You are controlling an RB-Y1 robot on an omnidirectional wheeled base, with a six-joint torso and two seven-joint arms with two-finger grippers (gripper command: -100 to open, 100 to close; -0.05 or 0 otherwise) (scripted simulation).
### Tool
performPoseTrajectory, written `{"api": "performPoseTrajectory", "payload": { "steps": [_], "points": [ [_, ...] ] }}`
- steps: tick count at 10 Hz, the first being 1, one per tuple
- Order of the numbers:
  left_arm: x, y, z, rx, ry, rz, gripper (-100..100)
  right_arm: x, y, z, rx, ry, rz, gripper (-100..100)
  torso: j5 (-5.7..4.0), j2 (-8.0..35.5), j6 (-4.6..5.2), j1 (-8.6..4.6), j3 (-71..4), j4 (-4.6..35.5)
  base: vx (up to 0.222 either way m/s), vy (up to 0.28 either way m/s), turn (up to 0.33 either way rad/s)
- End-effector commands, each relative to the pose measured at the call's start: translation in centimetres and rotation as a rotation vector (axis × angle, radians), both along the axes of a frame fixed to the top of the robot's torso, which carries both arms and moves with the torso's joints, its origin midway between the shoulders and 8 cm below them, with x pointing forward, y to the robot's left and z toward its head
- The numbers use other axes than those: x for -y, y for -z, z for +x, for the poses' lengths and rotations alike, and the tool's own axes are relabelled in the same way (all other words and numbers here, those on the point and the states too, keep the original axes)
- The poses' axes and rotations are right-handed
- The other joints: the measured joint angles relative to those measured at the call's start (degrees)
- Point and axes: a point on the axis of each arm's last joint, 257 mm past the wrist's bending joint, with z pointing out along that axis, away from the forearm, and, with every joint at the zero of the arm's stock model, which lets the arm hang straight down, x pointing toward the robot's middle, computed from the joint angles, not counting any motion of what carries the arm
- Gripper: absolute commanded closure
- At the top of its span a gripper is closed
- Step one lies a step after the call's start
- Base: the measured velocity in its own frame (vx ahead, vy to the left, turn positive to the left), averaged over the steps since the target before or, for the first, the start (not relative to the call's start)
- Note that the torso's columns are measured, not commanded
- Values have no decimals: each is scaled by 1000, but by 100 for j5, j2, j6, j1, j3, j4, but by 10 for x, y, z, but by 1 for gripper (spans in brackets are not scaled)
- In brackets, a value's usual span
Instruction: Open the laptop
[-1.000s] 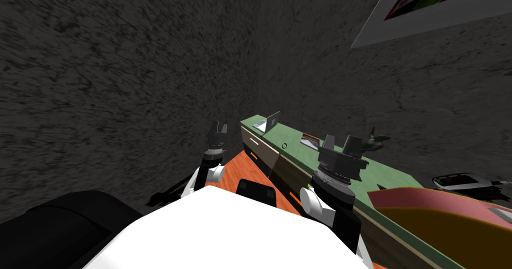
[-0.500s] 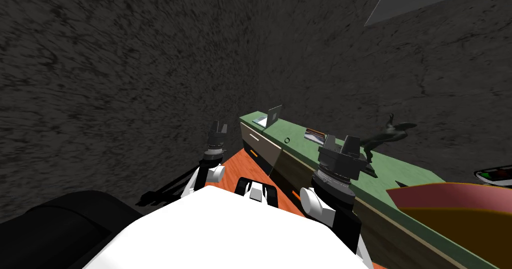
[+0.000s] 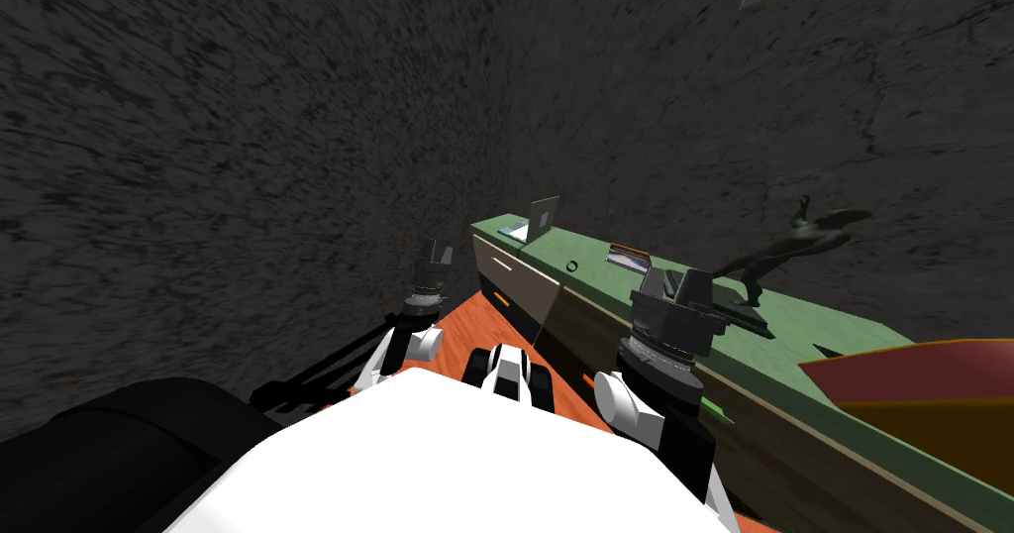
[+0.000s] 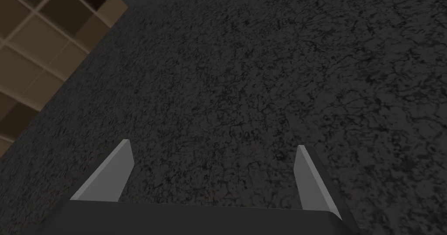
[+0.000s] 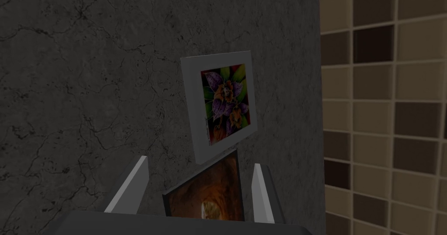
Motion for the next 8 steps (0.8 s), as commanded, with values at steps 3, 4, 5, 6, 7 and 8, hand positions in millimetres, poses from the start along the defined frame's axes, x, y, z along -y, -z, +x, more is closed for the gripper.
{"api": "performPoseTrajectory", "payload": {
  "steps": [3, 4, 5, 6, 7, 8],
  "points": [
    [2, 10, 16, -70, 68, 49, -100, 0, 0, 0, 0, 0, 0, 0, 0, 5, 0, -1, -6, 7, 11, -20, -82],
    [1, 12, 21, -88, 83, 58, -100, 0, 0, 0, 0, 0, 0, 0, 0, 6, 0, 0, -6, 7, 11, -23, -113],
    [1, 14, 25, -106, 98, 67, -100, 0, 0, 0, 0, 0, 0, 0, 0, 7, 0, 1, -5, 7, 10, -25, -125],
    [0, 16, 30, -126, 112, 74, -100, 0, 0, 0, 0, 0, 0, 0, 0, 7, 0, 0, -5, 7, 16, -20, -97],
    [-1, 17, 35, -145, 126, 81, -100, 0, 0, 0, 0, 0, 0, 0, 1, 6, -1, 3, -5, 7, 16, -29, -121],
    [-3, 19, 40, -165, 139, 88, -100, 0, 0, 0, 0, 0, 0, 0, 0, 6, 0, 0, -6, 7, 17, -36, -126]
  ]
}}
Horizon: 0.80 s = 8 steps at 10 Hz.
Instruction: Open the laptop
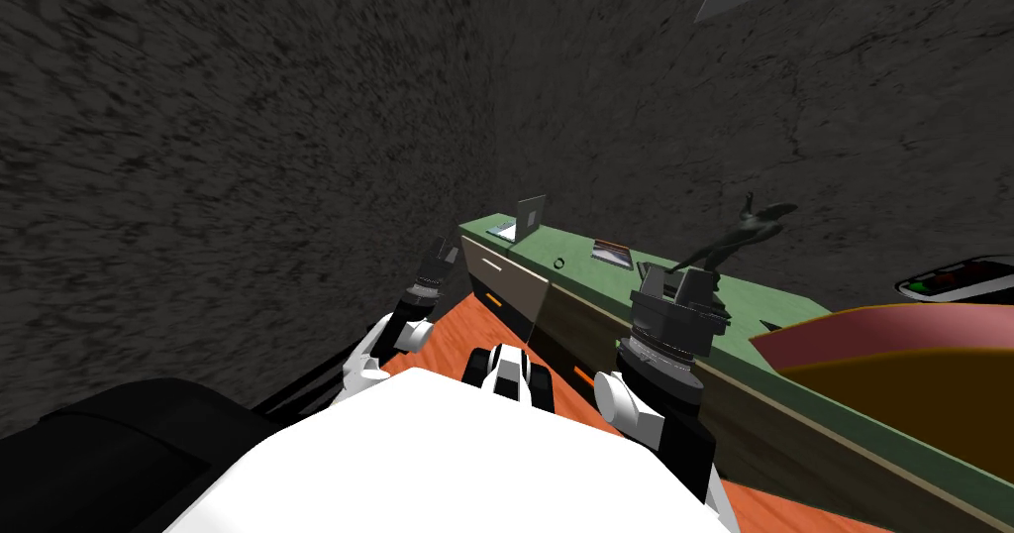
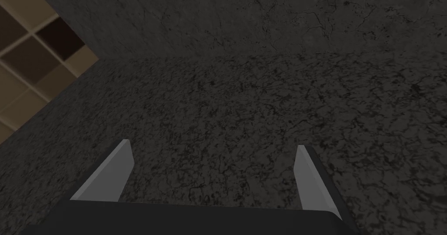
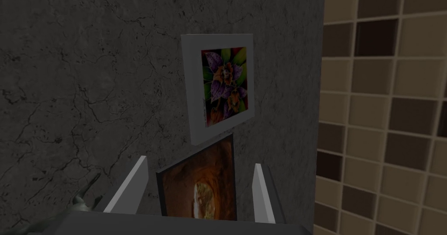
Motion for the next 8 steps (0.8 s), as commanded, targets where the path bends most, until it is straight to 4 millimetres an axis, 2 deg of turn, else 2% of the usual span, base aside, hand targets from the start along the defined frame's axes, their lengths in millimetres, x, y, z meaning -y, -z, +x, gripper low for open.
{"api": "performPoseTrajectory", "payload": {
  "steps": [1, 8],
  "points": [
    [-1, 3, 8, -37, 25, 20, -100, 0, 0, 0, 0, 0, 0, 0, -1, 0, -1, -2, 0, 0, 11, -24, -44],
    [-9, 8, 35, -150, 83, 87, -100, 0, 0, 0, 0, 0, 0, 0, -1, 0, 1, -3, 0, 0, 13, -23, -103]
  ]
}}
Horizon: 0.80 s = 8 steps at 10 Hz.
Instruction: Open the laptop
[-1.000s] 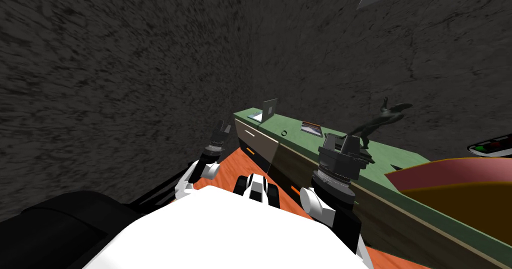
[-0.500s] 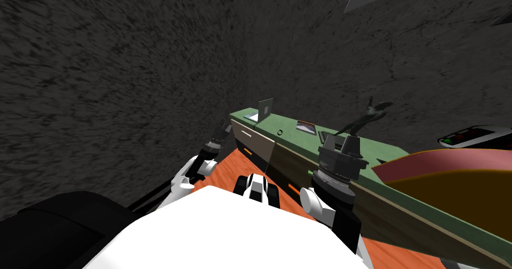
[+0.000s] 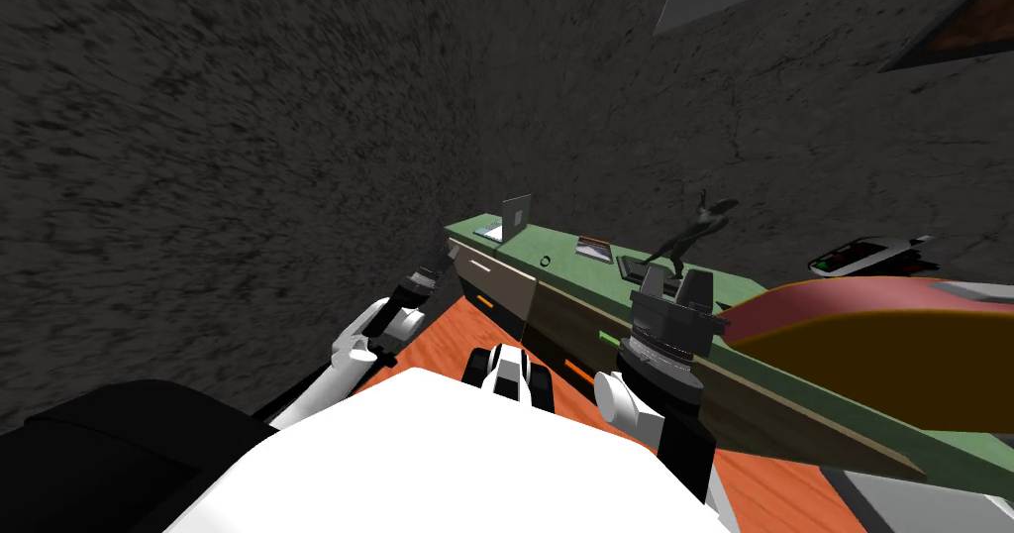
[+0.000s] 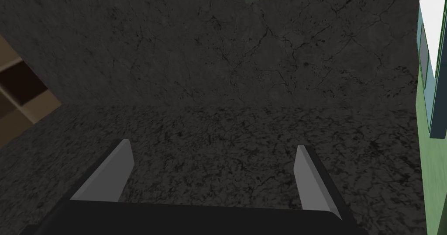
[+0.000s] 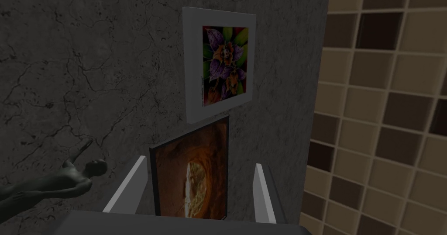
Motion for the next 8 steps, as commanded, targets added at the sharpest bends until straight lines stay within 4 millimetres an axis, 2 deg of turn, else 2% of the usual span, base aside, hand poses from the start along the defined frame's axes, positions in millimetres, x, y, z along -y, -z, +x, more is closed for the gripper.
{"api": "performPoseTrajectory", "payload": {
  "steps": [1, 6, 8],
  "points": [
    [-2, 3, 9, -44, 17, 32, -100, 0, 0, 0, 0, 0, 0, 0, 2, 3, -4, 7, 2, 1, 11, -22, -83],
    [-12, 5, 28, -120, 29, 85, -100, 0, 0, 0, 0, 0, 0, 0, 1, 1, 0, 2, 1, 0, 17, -22, -102],
    [-23, 6, 40, -171, 21, 101, -100, 0, 0, 0, 0, 0, 0, 0, 1, 3, 0, 4, 2, 1, 15, -25, -120]
  ]
}}
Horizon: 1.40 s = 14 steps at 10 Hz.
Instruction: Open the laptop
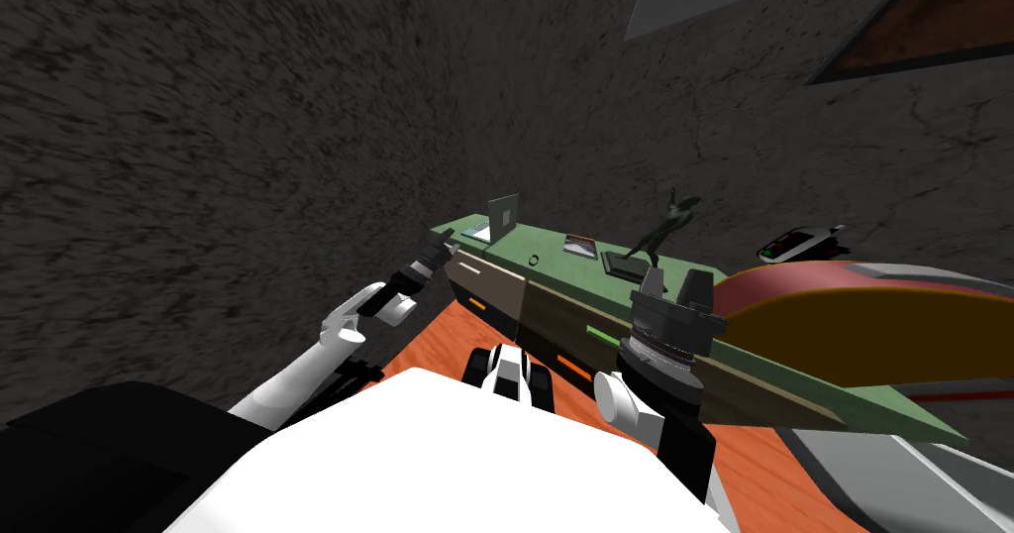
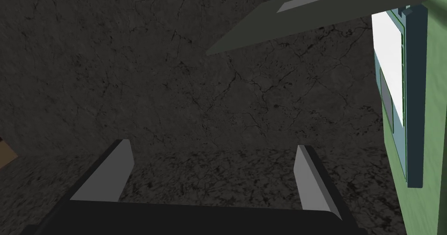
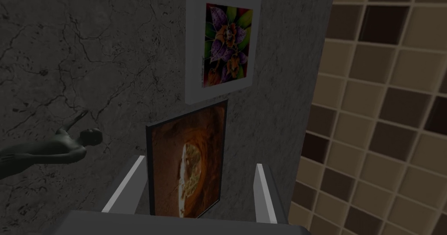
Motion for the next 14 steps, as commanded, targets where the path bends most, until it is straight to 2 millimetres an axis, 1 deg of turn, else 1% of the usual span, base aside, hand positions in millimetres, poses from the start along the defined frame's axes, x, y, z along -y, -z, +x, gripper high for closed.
{"api": "performPoseTrajectory", "payload": {
  "steps": [1, 2, 3, 5, 6, 8, 9, 11, 12, 13, 14],
  "points": [
    [-8, 1, 10, -42, -3, 31, -100, 0, 0, 0, 0, 0, 0, 0, 0, -3, 1, -2, -2, -1, 17, -18, -62],
    [-14, 1, 17, -66, -11, 40, -100, 0, 0, 0, 0, 0, 0, 0, 0, -2, -3, 2, -1, -1, 20, -17, -92],
    [-14, 1, 17, -67, -9, 49, -100, 0, 0, 0, 0, 0, 0, 0, 1, -2, 0, 2, -1, -1, 14, -12, -50],
    [-28, -1, 30, -115, -30, 72, -100, 0, 0, 0, 0, 0, 0, 0, 0, 0, 1, -1, 0, 0, 16, -21, -125],
    [-27, -1, 30, -116, -28, 88, -100, 0, 0, 0, 0, 0, 0, 0, -1, -3, 0, -2, -2, -1, 17, -15, -54],
    [-43, -5, 42, -160, -56, 107, -100, 0, 0, 0, 0, 0, 0, 0, 0, -2, 0, 0, -1, -1, 18, -24, -129],
    [-43, -6, 43, -160, -54, 126, -100, 0, 0, 0, 0, 0, 0, 0, -1, -2, 0, -3, -2, -1, 14, -18, -51],
    [-58, -12, 54, -198, -87, 145, -100, 0, 0, 0, 0, 0, 0, 0, 1, 1, 0, 3, 1, 0, 15, -19, -113],
    [-58, -14, 54, -199, -86, 162, -100, 0, 0, 0, 0, 0, 0, 0, 0, -2, 1, -1, -1, -1, 19, -14, -54],
    [-66, -18, 59, -215, -104, 174, -100, 0, 0, 0, 0, 0, 0, 0, 1, -2, -4, 2, -1, -1, 19, -15, -70],
    [-66, -19, 59, -215, -104, 179, -100, 0, 0, 0, 0, 0, 0, 0, 0, -2, 0, 1, -1, -1, 16, -12, -49]
  ]
}}
